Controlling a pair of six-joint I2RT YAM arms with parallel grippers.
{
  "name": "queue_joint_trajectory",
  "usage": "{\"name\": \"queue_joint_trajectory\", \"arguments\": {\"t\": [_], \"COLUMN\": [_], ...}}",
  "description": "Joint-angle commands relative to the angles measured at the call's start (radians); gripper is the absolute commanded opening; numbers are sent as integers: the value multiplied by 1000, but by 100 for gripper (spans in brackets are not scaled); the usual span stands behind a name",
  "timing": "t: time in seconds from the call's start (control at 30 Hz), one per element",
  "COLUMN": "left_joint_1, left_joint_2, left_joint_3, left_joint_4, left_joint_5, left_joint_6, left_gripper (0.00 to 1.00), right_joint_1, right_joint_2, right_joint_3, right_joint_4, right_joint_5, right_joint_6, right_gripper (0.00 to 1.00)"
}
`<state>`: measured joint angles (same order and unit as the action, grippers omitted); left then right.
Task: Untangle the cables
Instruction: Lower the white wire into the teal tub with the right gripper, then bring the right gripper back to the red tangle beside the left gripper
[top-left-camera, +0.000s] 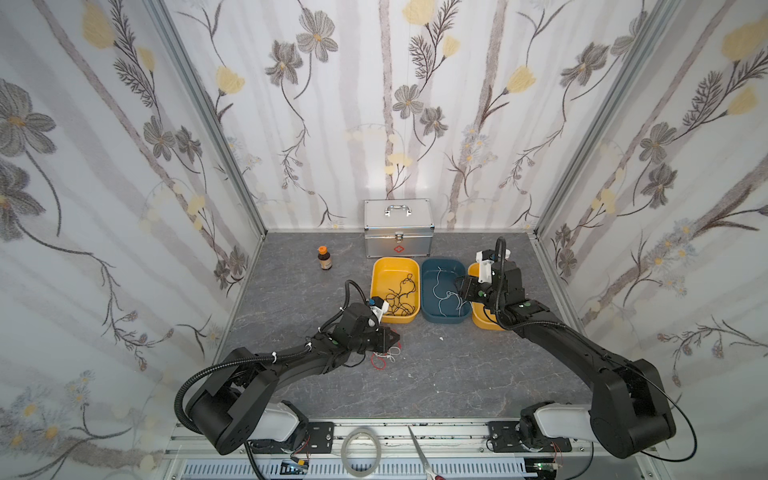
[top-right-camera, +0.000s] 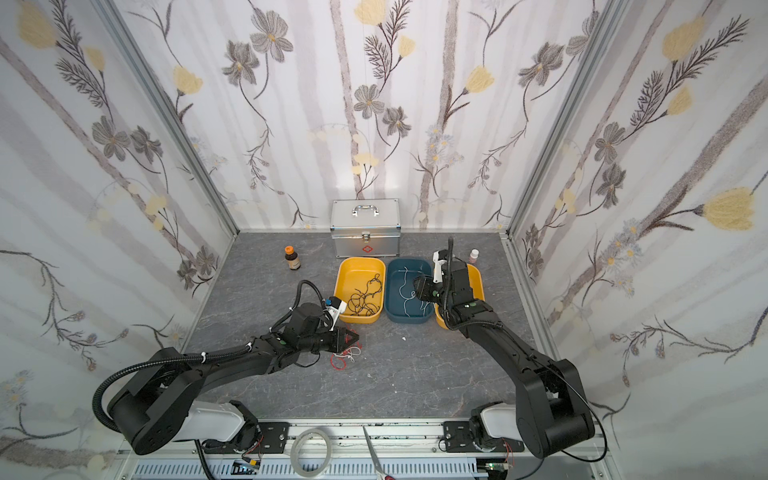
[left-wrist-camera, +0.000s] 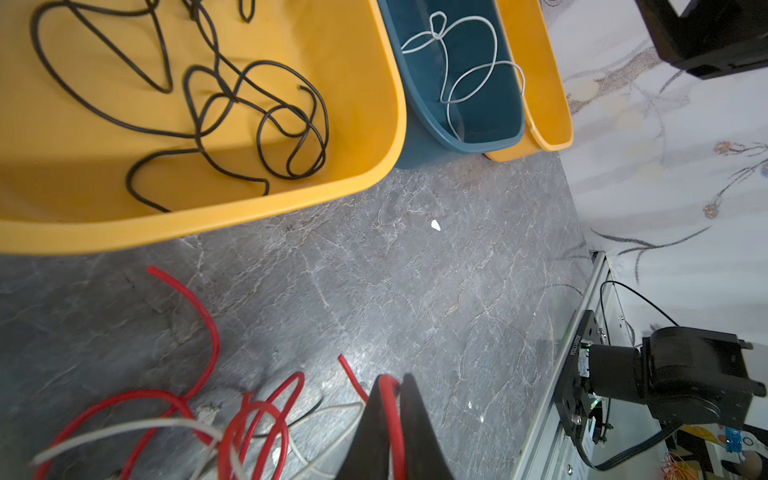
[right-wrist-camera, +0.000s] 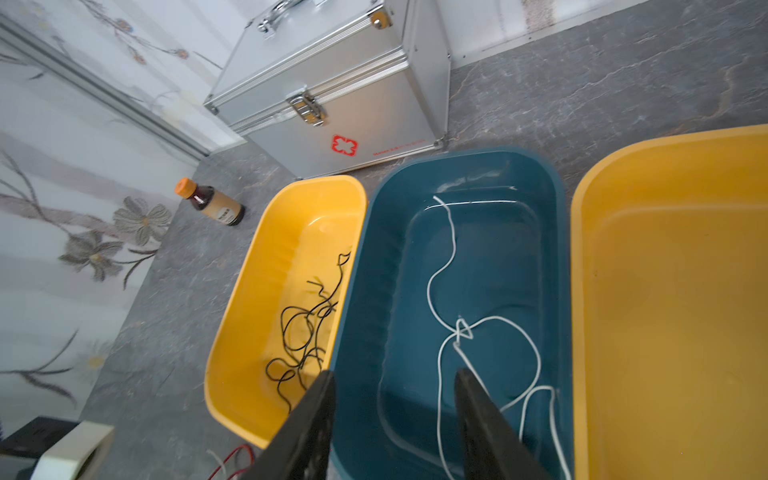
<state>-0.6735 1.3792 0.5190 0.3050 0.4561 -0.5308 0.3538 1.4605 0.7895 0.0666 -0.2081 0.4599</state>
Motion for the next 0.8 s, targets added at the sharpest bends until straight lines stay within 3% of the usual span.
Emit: {"name": "queue_joint_trajectory", "arguments": {"t": [0.0, 0.2, 0.33, 0.77], "left_joint_1": [-7, -9, -10, -5], "left_joint_2": [8, 14, -3, -55], "left_joint_3": [12, 2, 3, -47], "left_joint_4": [70, 172, 178, 167], "left_joint_5": [42, 61, 14, -109], "left_joint_6": [-18, -70, -103, -159], "left_gripper": [10, 9, 8, 7], "right_joint_1": [39, 116, 175, 393], "right_joint_2": [-49, -125, -118, 179], "right_joint_3": [-36, -201, -280, -240], "right_joint_4": [40, 120, 203, 395], "right_joint_5": [-153, -213, -236, -277], "right_joint_6": [-24, 12, 48, 86], "right_gripper": [47, 46, 46, 51]}}
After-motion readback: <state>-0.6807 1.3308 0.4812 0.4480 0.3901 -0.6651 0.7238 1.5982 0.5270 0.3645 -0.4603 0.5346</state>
